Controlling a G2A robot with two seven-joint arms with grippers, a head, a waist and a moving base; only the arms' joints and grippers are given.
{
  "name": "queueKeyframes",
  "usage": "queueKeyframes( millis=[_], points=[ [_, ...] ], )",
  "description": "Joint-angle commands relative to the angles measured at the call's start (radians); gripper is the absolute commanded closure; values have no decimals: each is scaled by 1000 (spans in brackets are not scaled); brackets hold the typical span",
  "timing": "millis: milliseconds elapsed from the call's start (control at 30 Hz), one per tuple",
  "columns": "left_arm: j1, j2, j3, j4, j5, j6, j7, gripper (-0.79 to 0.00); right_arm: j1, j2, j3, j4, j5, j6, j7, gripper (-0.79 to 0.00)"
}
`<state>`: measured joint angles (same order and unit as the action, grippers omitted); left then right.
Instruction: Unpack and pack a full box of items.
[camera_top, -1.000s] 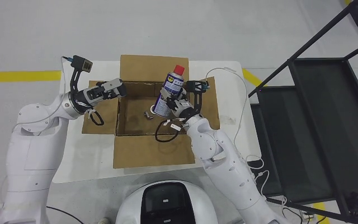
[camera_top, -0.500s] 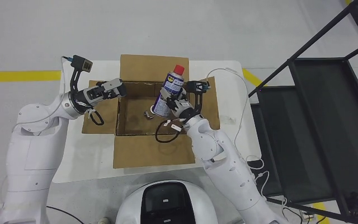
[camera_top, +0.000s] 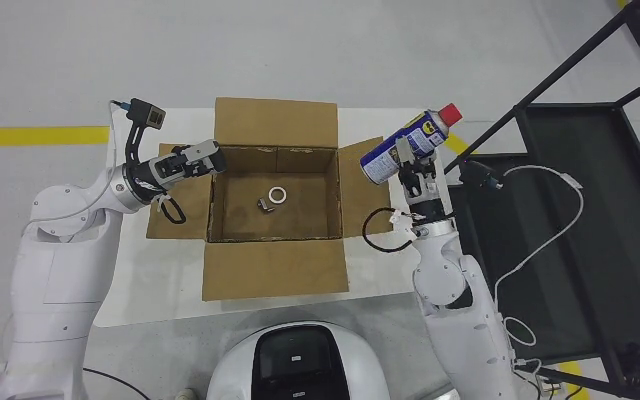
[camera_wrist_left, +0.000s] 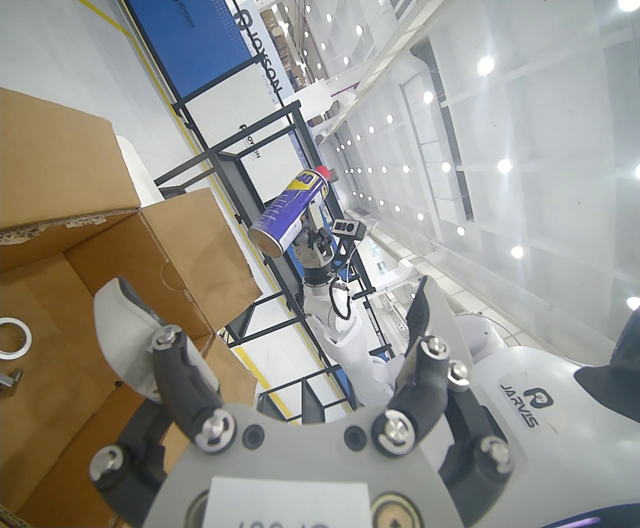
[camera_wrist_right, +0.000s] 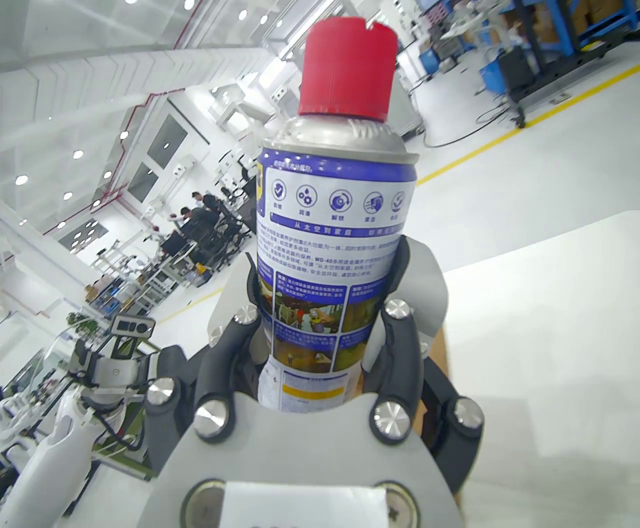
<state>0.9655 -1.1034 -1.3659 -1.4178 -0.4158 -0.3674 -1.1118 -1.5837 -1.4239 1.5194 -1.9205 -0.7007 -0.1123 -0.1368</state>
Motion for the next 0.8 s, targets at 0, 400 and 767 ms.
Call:
queueKeyframes(
  millis=[0,400,767],
  points=[
    [0,0,0,0,0,0,0,-785,-4,3,33,17,-20,10,-20,0],
    [0,0,0,0,0,0,0,-785,8,11,99,152,-116,-14,-139,0],
    [0,0,0,0,0,0,0,-785,13,11,103,161,-136,4,-142,0]
  ],
)
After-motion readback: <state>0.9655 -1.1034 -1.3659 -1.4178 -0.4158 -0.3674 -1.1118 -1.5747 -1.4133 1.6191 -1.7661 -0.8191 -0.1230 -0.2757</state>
